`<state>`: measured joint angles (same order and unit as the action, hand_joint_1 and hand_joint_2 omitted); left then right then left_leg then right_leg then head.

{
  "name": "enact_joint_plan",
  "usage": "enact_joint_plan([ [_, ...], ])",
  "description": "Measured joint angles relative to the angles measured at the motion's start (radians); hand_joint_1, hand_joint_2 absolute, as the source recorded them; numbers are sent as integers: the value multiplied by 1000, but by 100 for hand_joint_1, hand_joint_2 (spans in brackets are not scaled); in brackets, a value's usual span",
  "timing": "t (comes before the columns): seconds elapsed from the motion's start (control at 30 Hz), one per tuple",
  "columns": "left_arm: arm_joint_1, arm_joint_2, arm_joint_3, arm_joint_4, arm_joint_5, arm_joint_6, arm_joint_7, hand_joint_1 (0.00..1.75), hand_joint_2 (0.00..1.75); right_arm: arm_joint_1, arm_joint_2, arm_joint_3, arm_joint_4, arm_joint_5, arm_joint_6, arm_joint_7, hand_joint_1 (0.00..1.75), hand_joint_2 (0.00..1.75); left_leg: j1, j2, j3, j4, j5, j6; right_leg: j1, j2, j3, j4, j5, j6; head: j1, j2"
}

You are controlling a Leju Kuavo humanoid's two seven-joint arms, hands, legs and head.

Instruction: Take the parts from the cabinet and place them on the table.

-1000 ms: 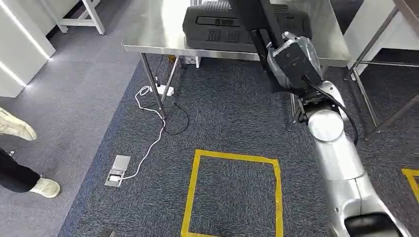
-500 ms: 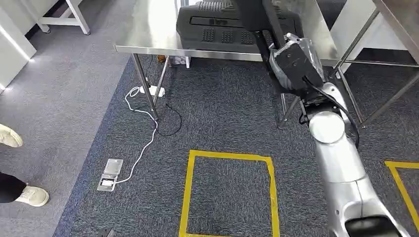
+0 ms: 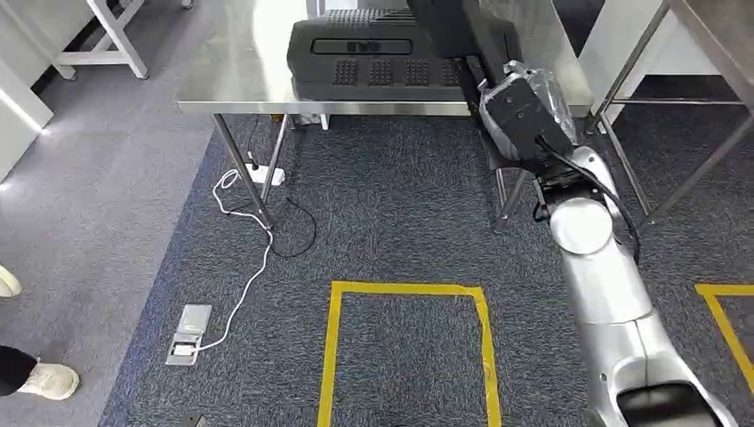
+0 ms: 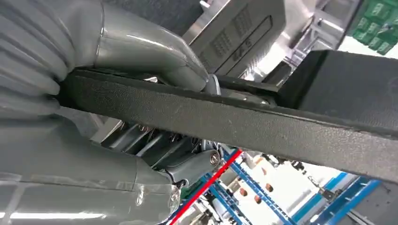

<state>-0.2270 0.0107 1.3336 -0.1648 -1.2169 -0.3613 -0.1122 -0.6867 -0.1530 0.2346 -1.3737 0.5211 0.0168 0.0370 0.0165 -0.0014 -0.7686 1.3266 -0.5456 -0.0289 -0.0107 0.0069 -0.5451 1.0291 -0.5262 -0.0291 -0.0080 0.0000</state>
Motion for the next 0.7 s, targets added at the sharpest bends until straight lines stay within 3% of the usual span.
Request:
enact_joint_plan([
  [0.03, 1, 0, 0, 0, 0, 0, 0, 0, 175, 1, 0, 0, 0, 0, 0, 0, 171, 175, -2, 0, 4, -49, 54, 6, 1, 3, 18, 0, -13, 0, -3, 0],
  [0.1, 1, 0, 0, 0, 0, 0, 0, 0, 175, -2, 0, 0, 0, 0, 0, 0, 171, 175, -13, -3, 49, -232, 195, 26, 2, 5, 60, -2, -46, 1, -11, 0],
  [0.13, 1, 1, 0, 0, 0, 1, 0, 0, 175, -1, 0, 0, 2, 0, 0, 0, 171, 175, -16, -6, 56, -223, 179, 35, -2, 4, 66, -13, -55, 4, -9, 0],
  [0.17, 1, 1, 0, 0, 0, 1, 0, 0, 175, -4, 1, 1, 2, 0, 0, 1, 171, 175, -29, -4, 69, -240, 174, 41, 3, 12, 72, -16, -60, 14, -6, 0],
  [0.2, 1, 1, 0, 0, 0, 1, 0, 0, 175, -2, 1, 1, 2, 0, 0, 1, 171, 175, -29, -1, 84, -264, 152, 52, -4, 12, 78, -28, -59, 21, -10, 0],
  [0.23, 1, 2, 0, 0, 0, 2, -1, 0, 175, 1, 2, 2, 2, 2, 0, 3, 171, 175, -33, -1, 103, -293, 130, 57, -3, 11, 87, -26, -55, 26, -18, 0],
  [0.27, -2, 2, 0, 0, 0, 3, -3, 0, 175, -1, 1, 1, 2, 2, -1, 3, 171, 175, -26, 4, 116, -309, 116, 59, -1, 10, 86, -20, -41, 35, -17, 0],
  [0.33, 0, 1, 0, 0, -1, 3, -6, 0, 175, -3, -1, -1, 0, 6, -2, 6, 171, 175, -16, -1, 161, -342, 106, 64, -4, 5, 33, 86, -5, 47, -7, 0],
  [0.37, -1, 1, 0, 0, -2, 3, -6, 0, 175, -4, 1, 0, 0, 6, -2, 6, 171, 175, -13, -2, 177, -350, 99, 67, -4, 5, -10, 150, -6, 52, -1, 0],
  [0.4, 0, 1, 0, 0, -1, 3, -6, 0, 175, -1, 0, 0, 0, 6, -2, 7, 171, 175, -12, -2, 194, -356, 89, 67, -5, 5, -56, 205, -28, 56, 2, 0],
  [0.47, 3, 1, 0, 0, -2, 3, -6, 0, 175, 12, -1, -1, 2, 9, -2, 15, 171, 175, -6, -5, 238, -366, 61, 62, -7, 4, -134, 257, -116, 64, 10, 0],
  [0.5, 6, 1, 0, 0, -2, 3, -6, 0, 175, 18, -2, 0, 2, 11, -1, 18, 171, 175, -3, -7, 262, -368, 44, 58, -8, 4, -157, 243, -147, 66, 14, 0],
  [0.53, 7, 1, 0, 0, -2, 3, -6, 0, 175, 19, -2, 0, 2, 15, -1, 21, 171, 175, 1, -8, 286, -368, 26, 53, -10, 2, -167, 202, -148, 69, 19, 0],
  [0.57, 7, 0, 0, 0, -2, 3, -6, 0, 175, 19, -2, 0, 2, 16, 0, 22, 171, 175, 4, -9, 311, -368, 6, 48, -13, -1, -168, 143, -124, 72, 22, 0],
  [0.6, 7, 0, 0, 0, -2, 3, -6, 0, 175, 19, -3, -1, 2, 16, 0, 22, 171, 175, 6, -9, 335, -368, -14, 42, -16, -7, -167, 73, -49, 73, 27, 0],
  [0.63, 9, 0, 0, 0, -2, 3, -6, 0, 175, 24, -4, -1, 3, 17, 0, 22, 171, 175, 6, -8, 345, -370, -37, 36, -18, -23, -167, 9, 112, 70, 35, 0],
  [0.67, 9, 0, 0, 0, -2, 3, -6, 0, 175, 28, -5, -2, 6, 17, 0, 20, 171, 175, 6, -9, 376, -358, -56, 27, -11, -33, -170, 7, 154, 67, 34, 0],
  [0.7, 6, 0, 0, 0, -2, 3, -5, 0, 175, 31, -3, 0, 6, 16, 2, 24, 171, 175, 1, -7, 377, -370, -63, 18, -5, -22, -164, 11, 141, 48, 29, 0],
])
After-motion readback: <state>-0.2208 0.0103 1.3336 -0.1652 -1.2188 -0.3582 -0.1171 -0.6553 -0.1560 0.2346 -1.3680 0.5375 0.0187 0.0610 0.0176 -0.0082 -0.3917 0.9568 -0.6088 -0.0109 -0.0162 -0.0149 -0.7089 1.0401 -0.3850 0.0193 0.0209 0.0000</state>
